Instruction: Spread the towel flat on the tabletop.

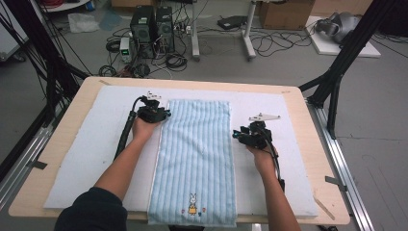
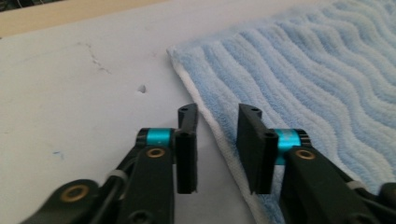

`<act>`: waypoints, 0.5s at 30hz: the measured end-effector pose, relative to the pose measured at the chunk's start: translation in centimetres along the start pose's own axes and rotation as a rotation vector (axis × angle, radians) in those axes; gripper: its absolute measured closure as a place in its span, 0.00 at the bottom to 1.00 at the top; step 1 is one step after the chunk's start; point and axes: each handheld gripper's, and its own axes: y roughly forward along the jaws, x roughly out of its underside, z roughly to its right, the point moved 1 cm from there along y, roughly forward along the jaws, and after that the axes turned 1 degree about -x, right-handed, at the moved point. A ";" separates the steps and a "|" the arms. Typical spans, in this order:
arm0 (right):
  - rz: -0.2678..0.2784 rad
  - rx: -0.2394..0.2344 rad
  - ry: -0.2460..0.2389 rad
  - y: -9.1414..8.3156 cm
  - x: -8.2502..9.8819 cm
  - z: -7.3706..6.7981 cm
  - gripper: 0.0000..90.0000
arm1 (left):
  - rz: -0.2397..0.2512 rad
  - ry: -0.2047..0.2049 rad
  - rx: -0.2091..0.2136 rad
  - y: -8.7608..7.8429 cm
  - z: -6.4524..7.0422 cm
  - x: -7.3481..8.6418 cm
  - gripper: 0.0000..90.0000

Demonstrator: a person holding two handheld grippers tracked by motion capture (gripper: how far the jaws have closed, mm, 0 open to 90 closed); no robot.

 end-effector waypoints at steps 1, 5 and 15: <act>-0.001 -0.001 -0.007 -0.3 0.2 0.0 0.66 | -0.001 0.027 0.009 0.1 0.2 -0.1 0.87; -0.013 -0.010 -0.012 -0.8 0.9 -0.7 0.68 | -0.015 0.045 -0.032 0.2 0.3 -0.4 0.98; -0.059 -0.047 -0.084 -0.2 2.1 -3.7 0.74 | 0.023 -0.050 -0.036 -1.4 -0.4 -0.4 0.59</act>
